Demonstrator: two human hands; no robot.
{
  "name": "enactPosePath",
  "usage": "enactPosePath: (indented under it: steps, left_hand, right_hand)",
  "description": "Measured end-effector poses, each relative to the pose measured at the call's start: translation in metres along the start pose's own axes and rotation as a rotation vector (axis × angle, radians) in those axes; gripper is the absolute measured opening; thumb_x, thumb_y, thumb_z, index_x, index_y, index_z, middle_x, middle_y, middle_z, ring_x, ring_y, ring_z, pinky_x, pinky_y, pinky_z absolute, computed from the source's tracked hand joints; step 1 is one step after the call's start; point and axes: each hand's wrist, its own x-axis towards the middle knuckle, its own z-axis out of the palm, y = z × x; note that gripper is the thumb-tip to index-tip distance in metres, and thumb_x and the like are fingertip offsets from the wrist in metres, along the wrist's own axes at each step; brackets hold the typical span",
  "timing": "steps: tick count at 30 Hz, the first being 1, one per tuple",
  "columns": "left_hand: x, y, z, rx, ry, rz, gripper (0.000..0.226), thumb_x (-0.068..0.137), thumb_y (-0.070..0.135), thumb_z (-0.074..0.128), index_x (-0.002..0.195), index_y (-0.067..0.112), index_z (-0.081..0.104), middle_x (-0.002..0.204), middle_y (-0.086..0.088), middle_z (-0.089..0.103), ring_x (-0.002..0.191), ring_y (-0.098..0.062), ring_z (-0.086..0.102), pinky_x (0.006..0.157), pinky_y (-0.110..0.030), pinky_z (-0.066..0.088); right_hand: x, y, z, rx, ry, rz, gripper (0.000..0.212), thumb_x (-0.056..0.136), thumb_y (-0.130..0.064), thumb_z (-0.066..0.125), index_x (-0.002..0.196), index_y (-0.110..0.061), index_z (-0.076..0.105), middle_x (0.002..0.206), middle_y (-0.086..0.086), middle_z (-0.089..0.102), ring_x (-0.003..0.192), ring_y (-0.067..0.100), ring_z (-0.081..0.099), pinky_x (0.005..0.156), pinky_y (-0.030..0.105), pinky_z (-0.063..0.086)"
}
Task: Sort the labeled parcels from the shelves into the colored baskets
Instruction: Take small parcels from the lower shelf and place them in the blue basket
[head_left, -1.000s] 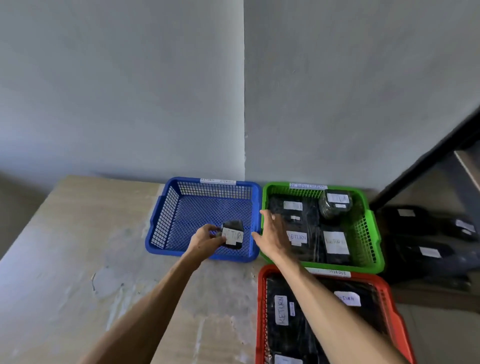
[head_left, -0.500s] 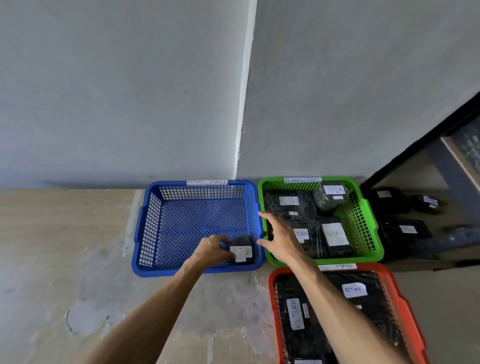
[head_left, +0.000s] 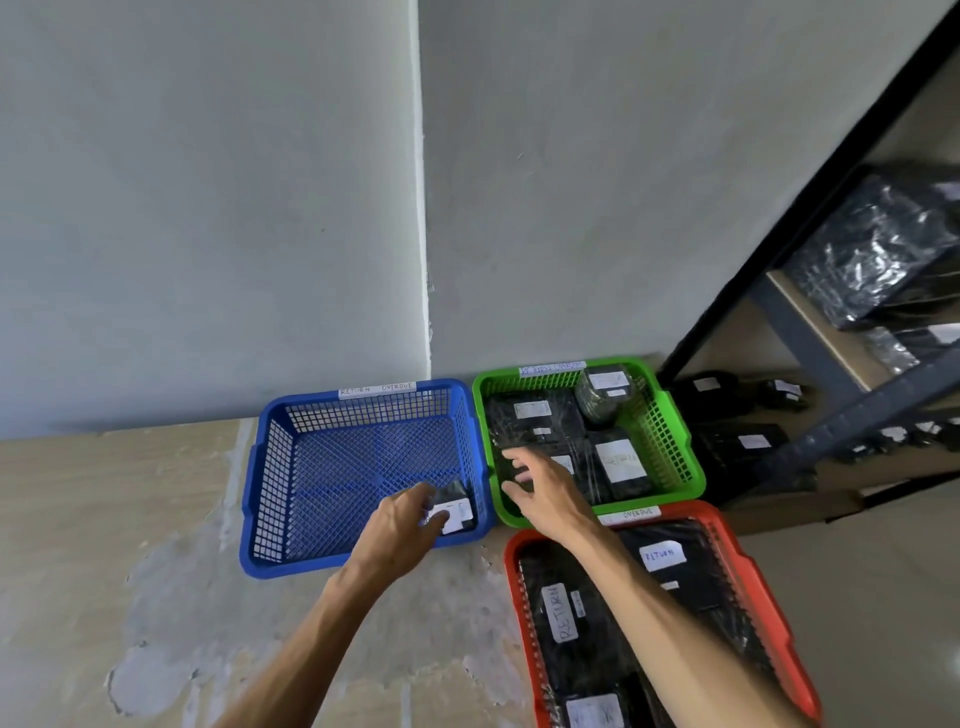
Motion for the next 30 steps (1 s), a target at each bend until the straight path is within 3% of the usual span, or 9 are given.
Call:
enactPosePath:
  steps: [5, 8, 12, 17, 22, 30]
  left_hand:
    - [-0.009, 0.068, 0.003, -0.007, 0.090, 0.197, 0.027, 0.093, 0.026, 0.065, 0.117, 0.013, 0.068, 0.103, 0.001, 0.073, 0.094, -0.017, 0.070, 0.081, -0.036, 0.057]
    - [-0.010, 0.121, 0.020, 0.015, 0.100, 0.253, 0.015, 0.088, 0.022, 0.065, 0.101, 0.016, 0.070, 0.095, 0.000, 0.075, 0.089, -0.023, 0.071, 0.076, -0.038, 0.056]
    - [-0.019, 0.207, 0.065, 0.001, 0.087, 0.334, 0.020, 0.086, 0.027, 0.061, 0.099, 0.018, 0.073, 0.093, 0.000, 0.077, 0.091, -0.021, 0.072, 0.077, -0.033, 0.055]
    - [-0.037, 0.322, 0.140, -0.067, 0.028, 0.378, 0.024, 0.087, 0.027, 0.059, 0.104, 0.018, 0.074, 0.096, -0.001, 0.078, 0.093, -0.019, 0.074, 0.082, -0.034, 0.057]
    - [-0.045, 0.427, 0.210, -0.084, -0.009, 0.440, 0.017, 0.090, 0.016, 0.064, 0.103, 0.019, 0.075, 0.090, 0.003, 0.077, 0.084, -0.004, 0.071, 0.073, -0.007, 0.047]
    - [0.006, 0.535, 0.297, -0.135, -0.151, 0.421, 0.017, 0.092, 0.020, 0.063, 0.105, 0.020, 0.075, 0.092, 0.008, 0.074, 0.086, -0.003, 0.070, 0.082, -0.018, 0.055]
  right_hand:
    - [-0.046, 0.029, -0.039, -0.054, 0.114, -0.102, 0.036, 0.097, -0.026, 0.063, 0.133, -0.020, 0.058, 0.120, -0.002, 0.063, 0.108, 0.011, 0.061, 0.092, 0.029, 0.052]
    - [-0.079, 0.058, -0.072, -0.070, 0.177, -0.116, 0.033, 0.099, -0.027, 0.061, 0.130, -0.020, 0.058, 0.116, -0.006, 0.061, 0.107, 0.012, 0.062, 0.089, 0.031, 0.053]
    - [-0.129, 0.121, -0.124, -0.044, 0.265, -0.097, 0.036, 0.095, -0.031, 0.057, 0.128, -0.016, 0.060, 0.123, 0.003, 0.065, 0.109, 0.021, 0.065, 0.094, 0.040, 0.052]
    - [-0.195, 0.211, -0.202, 0.007, 0.382, -0.055, 0.027, 0.096, -0.023, 0.063, 0.121, -0.014, 0.065, 0.115, 0.006, 0.066, 0.106, 0.021, 0.065, 0.093, 0.035, 0.051]
    - [-0.241, 0.288, -0.271, -0.019, 0.466, 0.017, 0.028, 0.097, -0.027, 0.062, 0.123, -0.017, 0.063, 0.118, 0.002, 0.066, 0.108, 0.016, 0.064, 0.090, 0.032, 0.052]
    - [-0.238, 0.392, -0.360, 0.052, 0.494, 0.120, 0.022, 0.096, -0.021, 0.064, 0.117, -0.015, 0.065, 0.110, -0.002, 0.071, 0.098, 0.013, 0.067, 0.086, 0.032, 0.056]
